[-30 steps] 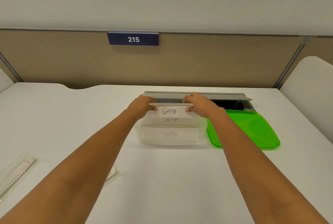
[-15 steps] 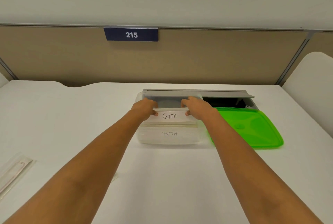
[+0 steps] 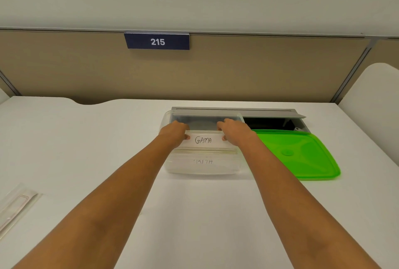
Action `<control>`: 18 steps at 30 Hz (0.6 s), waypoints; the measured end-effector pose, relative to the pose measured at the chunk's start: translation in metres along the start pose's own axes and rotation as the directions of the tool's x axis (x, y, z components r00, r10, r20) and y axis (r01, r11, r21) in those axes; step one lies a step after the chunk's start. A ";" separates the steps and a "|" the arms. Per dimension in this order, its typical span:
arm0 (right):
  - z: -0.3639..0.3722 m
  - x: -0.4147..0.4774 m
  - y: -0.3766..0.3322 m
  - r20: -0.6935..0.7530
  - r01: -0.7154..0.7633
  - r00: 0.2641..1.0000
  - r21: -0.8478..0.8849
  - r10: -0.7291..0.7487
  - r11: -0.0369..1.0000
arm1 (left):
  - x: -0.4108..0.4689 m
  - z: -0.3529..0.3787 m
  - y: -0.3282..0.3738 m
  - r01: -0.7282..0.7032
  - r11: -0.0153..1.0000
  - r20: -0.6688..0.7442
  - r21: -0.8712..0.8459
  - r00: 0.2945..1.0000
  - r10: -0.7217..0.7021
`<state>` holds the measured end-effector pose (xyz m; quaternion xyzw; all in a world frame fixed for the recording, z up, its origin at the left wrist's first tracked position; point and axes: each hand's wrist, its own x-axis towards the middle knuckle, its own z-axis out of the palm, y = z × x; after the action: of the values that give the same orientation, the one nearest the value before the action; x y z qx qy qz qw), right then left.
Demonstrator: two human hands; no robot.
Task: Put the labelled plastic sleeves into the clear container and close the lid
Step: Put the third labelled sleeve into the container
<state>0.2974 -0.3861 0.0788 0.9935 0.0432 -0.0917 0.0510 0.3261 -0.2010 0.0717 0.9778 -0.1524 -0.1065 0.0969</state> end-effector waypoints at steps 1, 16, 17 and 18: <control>0.000 0.000 0.000 -0.001 0.000 1.000 -0.001 0.000 1.000 | -0.001 0.000 0.000 -0.005 1.000 -0.010 0.010 1.000 0.005; -0.009 -0.069 -0.007 -0.190 -0.063 0.978 0.094 0.080 0.994 | -0.061 -0.014 0.002 -0.021 0.996 -0.238 0.085 0.970 0.041; -0.009 -0.076 -0.010 -0.182 -0.073 0.979 0.116 0.094 0.991 | -0.068 -0.014 0.001 -0.025 0.995 -0.241 0.093 0.969 0.047; -0.008 -0.083 -0.014 -0.172 -0.082 0.979 0.140 0.106 0.987 | -0.074 -0.014 0.000 -0.030 0.995 -0.240 0.096 0.969 0.052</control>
<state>0.2159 -0.3781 0.1006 0.9999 -0.0055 -0.0022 -0.0148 0.2601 -0.1749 0.0981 0.9835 -0.1643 0.0229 0.0719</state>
